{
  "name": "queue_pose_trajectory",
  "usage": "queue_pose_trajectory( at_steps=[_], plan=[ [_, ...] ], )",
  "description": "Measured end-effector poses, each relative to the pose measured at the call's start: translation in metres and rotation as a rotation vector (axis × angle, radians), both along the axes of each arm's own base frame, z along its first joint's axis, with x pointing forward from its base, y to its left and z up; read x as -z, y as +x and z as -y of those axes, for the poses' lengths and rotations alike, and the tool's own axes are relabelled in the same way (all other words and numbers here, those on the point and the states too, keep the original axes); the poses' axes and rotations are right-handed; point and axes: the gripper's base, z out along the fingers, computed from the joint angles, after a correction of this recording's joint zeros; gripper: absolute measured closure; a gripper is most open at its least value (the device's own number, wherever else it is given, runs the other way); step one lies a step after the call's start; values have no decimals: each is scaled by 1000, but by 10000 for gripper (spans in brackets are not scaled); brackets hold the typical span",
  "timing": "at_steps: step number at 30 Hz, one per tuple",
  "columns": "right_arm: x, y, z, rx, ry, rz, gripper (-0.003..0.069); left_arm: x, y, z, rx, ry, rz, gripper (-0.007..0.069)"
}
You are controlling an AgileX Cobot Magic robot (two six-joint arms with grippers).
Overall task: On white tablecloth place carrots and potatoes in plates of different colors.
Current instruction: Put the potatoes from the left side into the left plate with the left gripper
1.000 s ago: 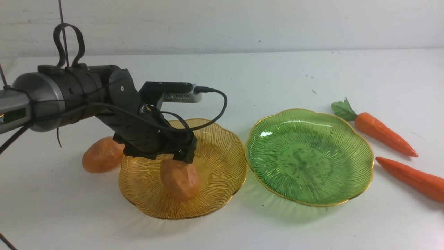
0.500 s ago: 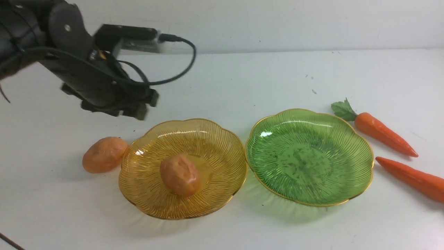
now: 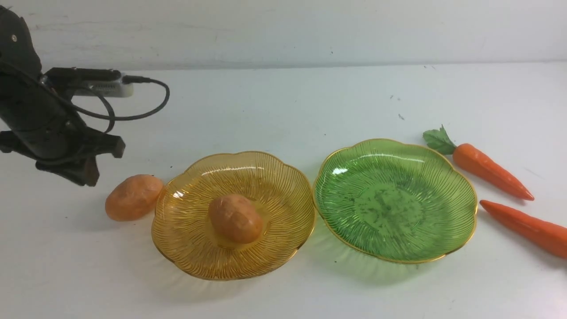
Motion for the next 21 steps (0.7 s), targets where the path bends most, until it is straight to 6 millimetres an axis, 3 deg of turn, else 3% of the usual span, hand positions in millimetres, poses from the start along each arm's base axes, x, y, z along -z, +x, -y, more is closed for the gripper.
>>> queue_pose_trajectory(
  at_steps=[3, 9, 12, 16, 19, 21],
  plan=[
    [0, 0, 0, 0, 0, 0, 674, 2, 0, -2, 14, 25, -14, 167],
    [0, 0, 0, 0, 0, 0, 674, -15, 5, -8, 30, 97, -15, 265],
    [0, 0, 0, 0, 0, 0, 674, -38, 10, -11, 5, 120, 16, 279],
    [0, 0, 0, 0, 0, 0, 674, -90, 15, -9, -55, 92, 104, 280],
    [0, 0, 0, 1, 0, 3, 674, -124, 15, 1, -93, -32, 162, 281],
    [0, 1, 0, 2, 0, 6, 674, -136, 15, 10, -96, -139, 182, 281]
  ],
)
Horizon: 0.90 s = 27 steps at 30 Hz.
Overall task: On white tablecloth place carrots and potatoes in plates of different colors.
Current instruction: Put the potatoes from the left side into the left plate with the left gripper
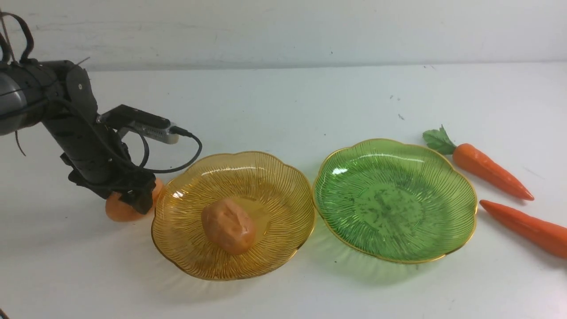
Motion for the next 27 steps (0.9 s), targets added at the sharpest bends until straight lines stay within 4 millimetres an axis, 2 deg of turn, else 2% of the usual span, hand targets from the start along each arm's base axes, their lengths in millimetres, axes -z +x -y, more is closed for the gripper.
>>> queue_pose_trajectory(
  at_steps=[3, 6, 9, 12, 15, 18, 21, 24, 27],
  plan=[
    [0, 1, 0, 3, 0, 9, 674, -6, -1, 25, 63, -179, 5, 281],
    [-1, 1, 0, 4, -1, 15, 674, -1, -1, 57, 159, -290, -13, 281],
    [-1, 2, 0, 6, -1, 22, 674, 11, 0, 85, 218, -327, -53, 279],
    [-1, 2, 0, 8, -1, 29, 674, 26, 1, 103, 252, -329, -96, 274],
    [-2, 3, 1, 10, -2, 37, 674, 48, 3, 124, 294, -312, -152, 256],
    [-2, 3, 1, 11, -2, 39, 674, 67, 4, 133, 320, -262, -191, 227],
    [-2, 3, 1, 12, -1, 41, 674, 88, 8, 132, 320, -193, -234, 163],
    [-2, 4, 1, 14, -1, 51, 674, 92, 9, 131, 303, -172, -242, 83],
    [-3, 5, 1, 17, -3, 64, 674, 84, 13, 130, 305, -159, -212, 25]
  ],
)
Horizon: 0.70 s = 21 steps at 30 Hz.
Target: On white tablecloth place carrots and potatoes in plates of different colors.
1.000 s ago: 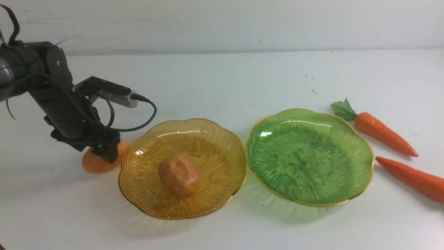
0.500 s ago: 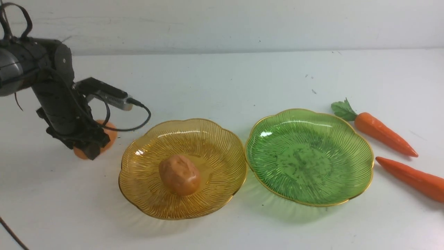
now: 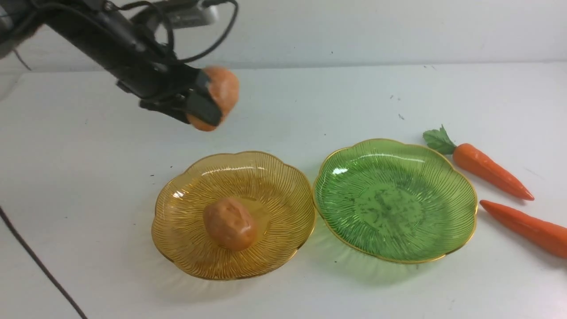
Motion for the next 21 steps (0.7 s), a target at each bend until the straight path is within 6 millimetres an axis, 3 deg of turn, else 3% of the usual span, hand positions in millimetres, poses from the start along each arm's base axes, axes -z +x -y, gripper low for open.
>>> queue_pose_trajectory(
  at_steps=[3, 6, 9, 12, 13, 17, 21],
  plan=[
    [0, 1, 0, 0, -2, 8, 674, -16, 7, -3, -9, 41, 69, 20],
    [-1, 9, 3, -1, -31, -8, 674, -36, 5, -13, -64, 113, 126, 97],
    [-1, 26, 7, 14, -76, -63, 674, -61, -7, -22, -88, 158, 185, 281],
    [6, 58, 16, 73, -133, -158, 669, -80, -28, -29, -88, 163, 207, 528],
    [9, 67, 18, 87, -150, -182, 666, -85, -37, -32, -74, 174, 216, 575],
    [25, 109, 26, 103, -214, -243, 626, -97, -62, -43, -64, 209, 227, 627],
    [50, 164, 30, 50, -267, -295, 459, -98, -72, -44, -63, 200, 215, 628]
  ],
)
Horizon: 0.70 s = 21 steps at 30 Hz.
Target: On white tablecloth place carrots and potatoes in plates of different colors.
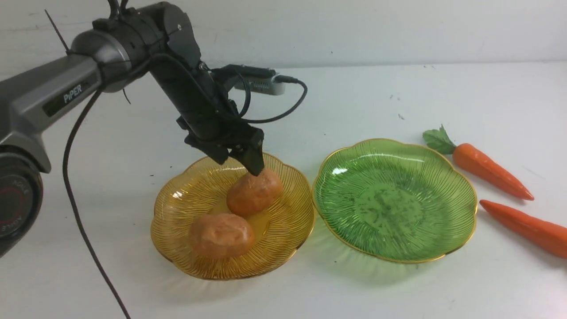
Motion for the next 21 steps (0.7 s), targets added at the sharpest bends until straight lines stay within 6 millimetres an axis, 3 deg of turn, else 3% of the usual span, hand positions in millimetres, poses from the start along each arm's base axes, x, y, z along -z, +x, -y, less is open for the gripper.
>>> queue_pose_trajectory(
  at_steps=[6, 9, 11, 14, 17, 19, 21],
  plan=[
    [28, 37, 2, -162, -56, -44, 261, 2, 0, 0, 0, 1, -6, 628],
    [62, 51, 5, -319, -118, -145, 173, 2, -1, 1, 0, -6, -9, 628],
    [83, 55, 8, -390, -153, -211, 154, 2, -1, 2, -2, -20, -13, 628],
    [95, 57, 10, -422, -175, -263, 190, 2, -1, 3, -2, -40, -18, 628],
    [94, 57, 11, -426, -181, -289, 353, 1, -2, 4, -2, -45, -20, 628],
    [85, 60, 13, -419, -186, -318, 361, 1, -2, 4, -2, -45, -20, 628],
    [59, 66, 14, -398, -193, -331, 355, 1, -2, 4, -2, -45, -20, 628]
  ],
)
